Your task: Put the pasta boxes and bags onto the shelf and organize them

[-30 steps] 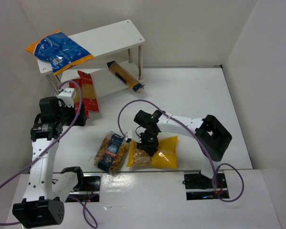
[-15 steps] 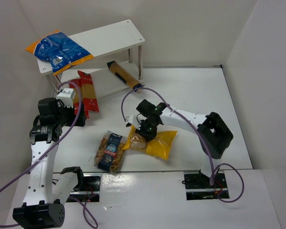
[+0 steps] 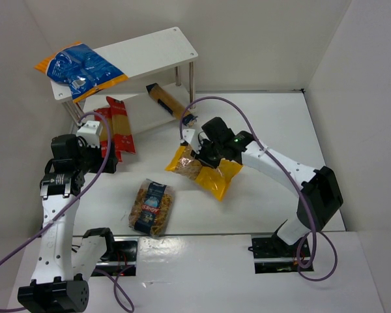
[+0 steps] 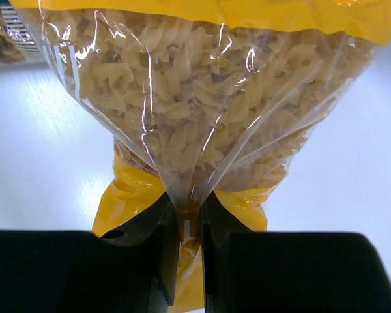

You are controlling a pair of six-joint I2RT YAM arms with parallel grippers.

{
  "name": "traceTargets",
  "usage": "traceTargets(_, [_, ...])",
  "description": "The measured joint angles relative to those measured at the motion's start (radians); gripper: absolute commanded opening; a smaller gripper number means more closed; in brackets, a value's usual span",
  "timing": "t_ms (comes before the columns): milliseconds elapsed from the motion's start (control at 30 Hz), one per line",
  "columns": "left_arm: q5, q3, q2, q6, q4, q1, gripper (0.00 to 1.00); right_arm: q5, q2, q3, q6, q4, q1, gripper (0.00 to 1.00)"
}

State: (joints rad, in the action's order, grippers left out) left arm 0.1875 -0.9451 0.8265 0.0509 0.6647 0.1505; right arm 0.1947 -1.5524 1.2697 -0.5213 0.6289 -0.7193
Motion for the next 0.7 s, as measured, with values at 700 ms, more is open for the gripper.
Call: traceTargets(700, [0.469,-0.129,0.377,0.126,0.066,-0.086,0.99,0.131,0.088,0.034,0.061,-0.024,0.035,0.00])
